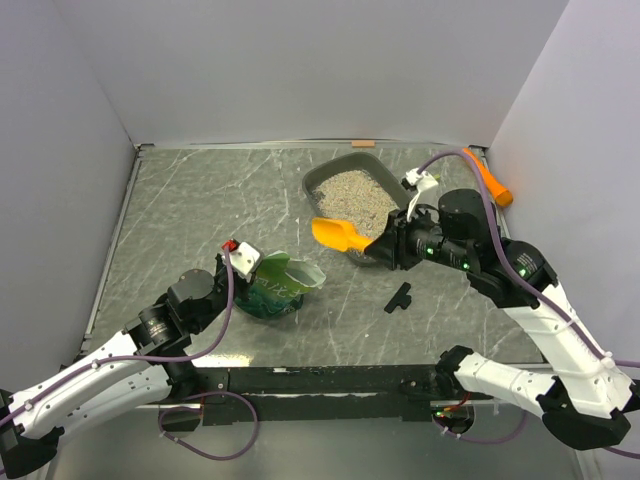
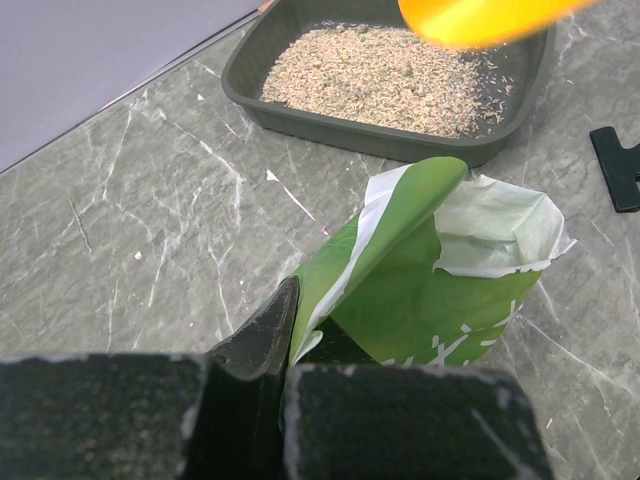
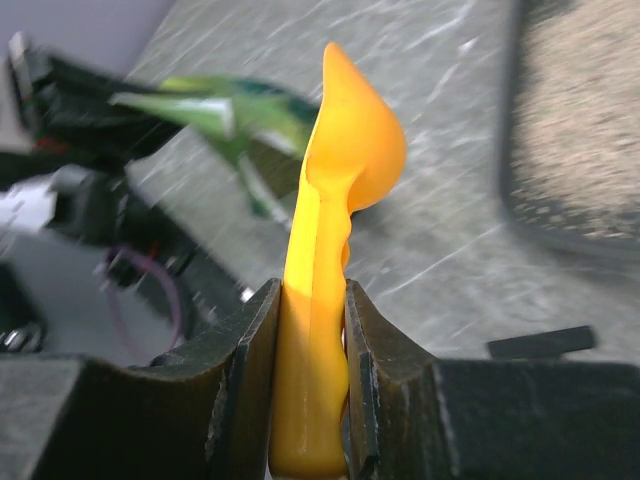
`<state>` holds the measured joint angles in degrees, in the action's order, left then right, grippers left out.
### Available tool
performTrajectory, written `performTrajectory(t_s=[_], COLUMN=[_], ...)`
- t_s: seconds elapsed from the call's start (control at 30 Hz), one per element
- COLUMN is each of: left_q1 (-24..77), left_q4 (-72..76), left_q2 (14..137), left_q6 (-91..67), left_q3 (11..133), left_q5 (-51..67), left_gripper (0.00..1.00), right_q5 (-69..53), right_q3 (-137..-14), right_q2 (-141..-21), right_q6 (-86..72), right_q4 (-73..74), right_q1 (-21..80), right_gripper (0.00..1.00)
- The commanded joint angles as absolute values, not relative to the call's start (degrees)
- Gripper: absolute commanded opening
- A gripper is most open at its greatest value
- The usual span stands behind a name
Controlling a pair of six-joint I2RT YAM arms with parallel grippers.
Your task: Fill the litter box with clean litter
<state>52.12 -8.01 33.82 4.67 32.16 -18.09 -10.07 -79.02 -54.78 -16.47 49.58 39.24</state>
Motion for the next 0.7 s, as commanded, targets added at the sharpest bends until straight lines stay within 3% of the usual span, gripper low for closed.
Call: performTrajectory(t_s=[0.0, 0.67], left_q1=[52.12, 52.12], left_q4=[-8.35, -7.74], left_q2=[32.96, 32.26], left_q6=[3.6, 3.87], left_q3=[34.28, 34.19], left_q5=[-20.56, -18.55], left_gripper=[0.01, 0.01], right_q5=[-21.26, -26.63], right_q3=[-79.28, -67.76], right_q2=[-53.26, -55.71], right_q6=[-17.14, -19.77], right_q4=[51.5, 43.07], right_q1=[39.55, 39.73], right_gripper=[0.0, 0.0])
